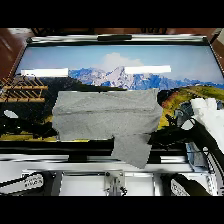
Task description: Fold the shirts.
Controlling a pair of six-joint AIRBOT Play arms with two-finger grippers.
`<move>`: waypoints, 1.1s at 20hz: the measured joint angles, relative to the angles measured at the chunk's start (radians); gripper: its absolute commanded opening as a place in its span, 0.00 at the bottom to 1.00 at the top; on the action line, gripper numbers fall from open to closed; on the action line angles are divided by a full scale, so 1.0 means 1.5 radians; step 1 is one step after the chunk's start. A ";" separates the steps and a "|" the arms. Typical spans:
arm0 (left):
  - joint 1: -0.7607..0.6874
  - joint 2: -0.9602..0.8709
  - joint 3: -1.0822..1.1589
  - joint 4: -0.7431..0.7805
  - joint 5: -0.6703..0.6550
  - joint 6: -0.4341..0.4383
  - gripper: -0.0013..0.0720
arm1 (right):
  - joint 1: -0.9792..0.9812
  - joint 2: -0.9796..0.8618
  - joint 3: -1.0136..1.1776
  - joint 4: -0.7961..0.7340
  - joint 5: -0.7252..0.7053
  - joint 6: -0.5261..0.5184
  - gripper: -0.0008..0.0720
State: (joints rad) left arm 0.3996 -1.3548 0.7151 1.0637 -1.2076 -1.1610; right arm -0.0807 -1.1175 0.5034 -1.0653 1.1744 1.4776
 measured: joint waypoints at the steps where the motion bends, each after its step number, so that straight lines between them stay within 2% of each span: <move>1: -0.001 0.002 0.000 0.000 0.001 0.001 0.06 | 0.013 -0.008 -0.004 0.011 -0.016 0.000 0.22; 2: 0.000 0.005 0.000 0.001 0.002 0.002 0.06 | 0.022 -0.015 -0.007 0.017 -0.036 0.000 0.09; 5: 0.000 0.018 0.006 0.005 0.003 0.009 0.06 | 0.038 -0.015 0.003 0.033 -0.077 -0.008 0.09; 7: 0.000 0.033 0.023 0.000 -0.010 0.012 0.06 | 0.043 0.004 0.037 0.041 -0.081 -0.036 0.09; 10: 0.000 0.063 0.073 -0.006 -0.018 0.014 0.06 | 0.045 0.037 0.128 0.030 -0.073 -0.069 0.09; 13: -0.001 0.072 0.147 -0.029 -0.012 0.008 0.06 | 0.048 0.028 0.231 0.007 -0.092 -0.062 0.09; 16: -0.014 0.035 0.222 -0.072 0.024 -0.012 0.06 | 0.048 -0.045 0.334 -0.001 -0.133 -0.055 0.09; 22: -0.052 -0.134 0.388 -0.147 0.073 -0.072 0.06 | 0.048 -0.252 0.524 -0.005 -0.183 -0.014 0.09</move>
State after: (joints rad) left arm 0.3218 -1.5551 1.2972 0.8436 -1.0973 -1.2694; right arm -0.0090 -1.4952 1.2896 -1.0725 0.9005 1.4567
